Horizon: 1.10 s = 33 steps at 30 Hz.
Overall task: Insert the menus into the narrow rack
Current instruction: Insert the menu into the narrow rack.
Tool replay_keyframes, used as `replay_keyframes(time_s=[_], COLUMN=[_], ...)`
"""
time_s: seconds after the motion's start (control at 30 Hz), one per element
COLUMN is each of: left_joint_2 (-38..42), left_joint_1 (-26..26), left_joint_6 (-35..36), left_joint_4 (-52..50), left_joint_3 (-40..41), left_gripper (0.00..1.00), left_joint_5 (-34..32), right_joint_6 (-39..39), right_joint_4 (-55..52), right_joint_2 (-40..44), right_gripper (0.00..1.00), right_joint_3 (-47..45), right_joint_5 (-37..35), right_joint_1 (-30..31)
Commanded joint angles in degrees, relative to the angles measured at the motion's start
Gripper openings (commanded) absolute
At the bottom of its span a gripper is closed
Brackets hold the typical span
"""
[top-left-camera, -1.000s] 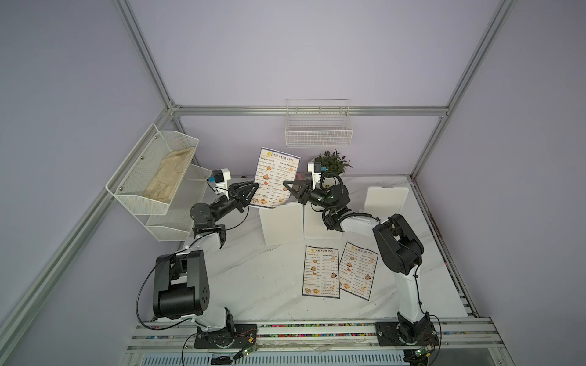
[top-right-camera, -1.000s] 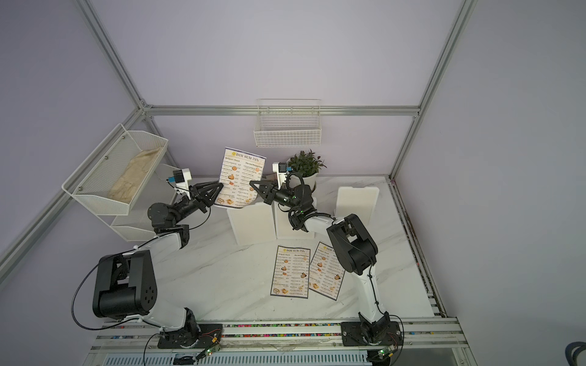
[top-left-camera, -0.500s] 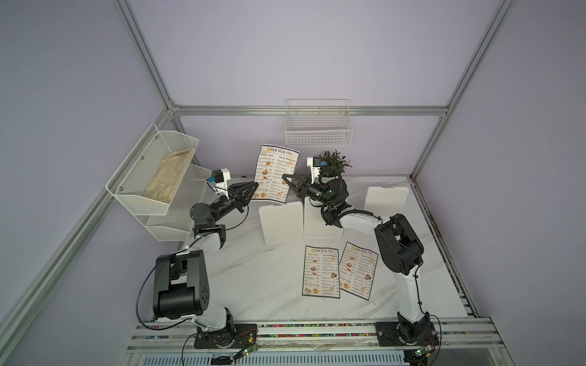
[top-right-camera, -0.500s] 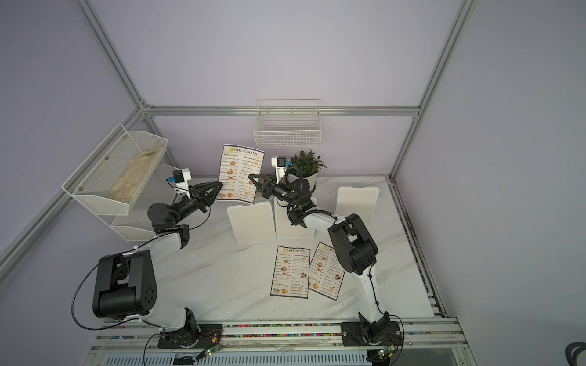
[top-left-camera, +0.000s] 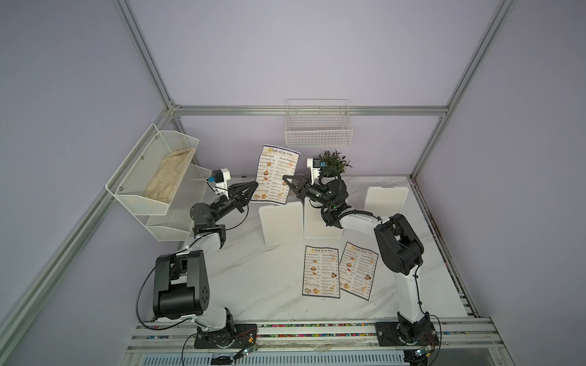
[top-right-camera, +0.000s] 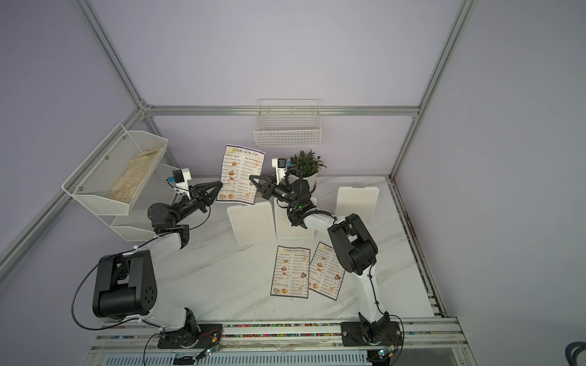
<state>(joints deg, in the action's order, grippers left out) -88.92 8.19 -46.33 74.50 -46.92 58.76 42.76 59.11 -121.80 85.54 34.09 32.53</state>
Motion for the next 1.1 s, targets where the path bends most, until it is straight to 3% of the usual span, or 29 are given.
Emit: replay_keyframes(time_s=[0.0, 0.8, 1.07], left_joint_2=[0.62, 0.86, 1.70], left_joint_1=[0.10, 0.16, 0.16], left_joint_6=[0.36, 0.36, 0.52], left_joint_4=[1.92, 2.06, 2.14], left_joint_3=[1.29, 1.64, 2.53], left_gripper=[0.13, 0.18, 0.29], left_joint_5=[-0.05, -0.23, -0.92], right_joint_6=[0.35, -1.92, -2.85], right_joint_4=[1.88, 2.19, 1.79], right_joint_2=[0.94, 4.33, 4.72], right_gripper=[0.00, 0.00, 0.00], right_joint_3=[-1.09, -5.87, -6.07], right_joint_5=[-0.37, 0.63, 1.67], right_joint_1=[0.34, 0.25, -0.34])
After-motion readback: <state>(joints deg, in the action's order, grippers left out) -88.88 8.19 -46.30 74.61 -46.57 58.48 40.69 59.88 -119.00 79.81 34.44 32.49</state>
